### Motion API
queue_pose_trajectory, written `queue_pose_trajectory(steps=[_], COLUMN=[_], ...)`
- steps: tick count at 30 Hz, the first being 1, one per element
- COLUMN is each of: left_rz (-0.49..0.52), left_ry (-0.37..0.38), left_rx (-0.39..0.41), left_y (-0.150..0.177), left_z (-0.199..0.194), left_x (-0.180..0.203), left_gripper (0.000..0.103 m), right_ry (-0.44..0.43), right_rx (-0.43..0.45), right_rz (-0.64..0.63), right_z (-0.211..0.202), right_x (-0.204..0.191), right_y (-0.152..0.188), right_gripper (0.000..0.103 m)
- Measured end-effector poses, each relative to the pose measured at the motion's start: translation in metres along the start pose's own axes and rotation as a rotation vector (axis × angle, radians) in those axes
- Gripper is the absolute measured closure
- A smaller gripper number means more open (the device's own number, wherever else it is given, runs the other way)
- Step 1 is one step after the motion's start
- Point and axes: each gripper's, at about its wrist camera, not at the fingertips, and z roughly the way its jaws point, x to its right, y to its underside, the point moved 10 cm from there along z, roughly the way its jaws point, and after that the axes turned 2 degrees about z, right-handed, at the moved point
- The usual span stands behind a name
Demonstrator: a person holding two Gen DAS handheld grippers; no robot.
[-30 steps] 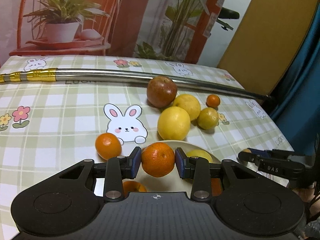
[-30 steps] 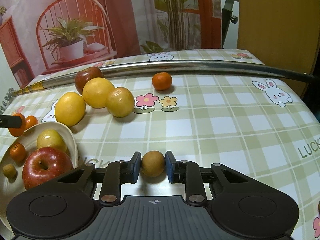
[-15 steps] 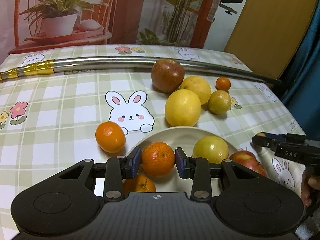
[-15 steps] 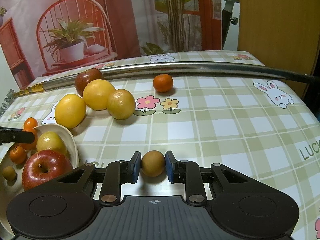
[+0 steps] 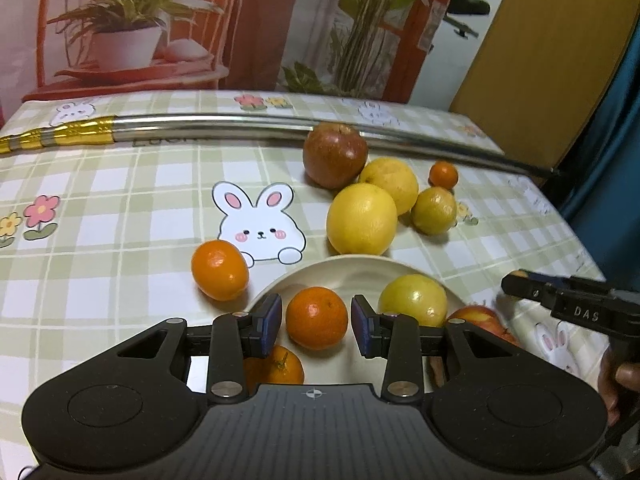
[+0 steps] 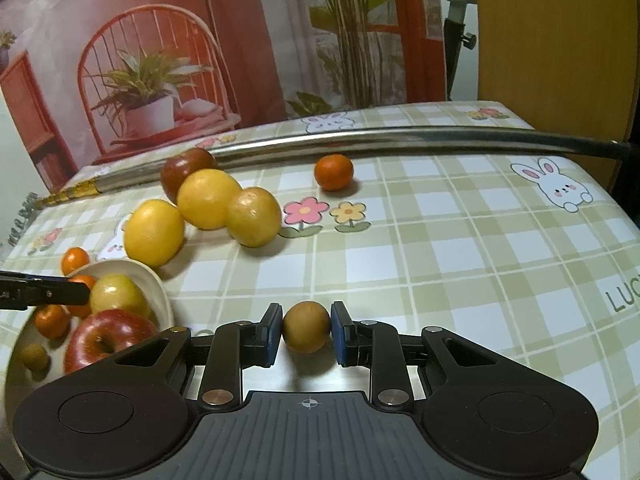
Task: Organize fruits
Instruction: 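Lower the tangerine and brown fruit onto the white plate and open both tools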
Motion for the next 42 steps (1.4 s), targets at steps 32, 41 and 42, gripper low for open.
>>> queue_pose_trajectory(steps=[32,41,42], left_rz=[-0.282,-0.289,-0.286], left_ry=[-0.202,-0.217,-0.216], left_rx=[0.181,0.201,0.200], left_y=[0.040,0.040,0.040], left_z=[-0.099,-0.092,-0.091], left_x=[-0.045,-0.047,-0.047], left_gripper=[0.061,0.061,0.061], right_ry=[-0.202,-0.226,-0.230], right_rx=[0.055,-0.003,-0.009], right_rz=[-0.081,-0.088,-0.087], right_z=[-0.027,-0.002,0.000], right_x=[-0.074,-0.088,-0.088], right_y=[-0.022,-0.021,-0.021], right_gripper=[0.079,0.079,0.079])
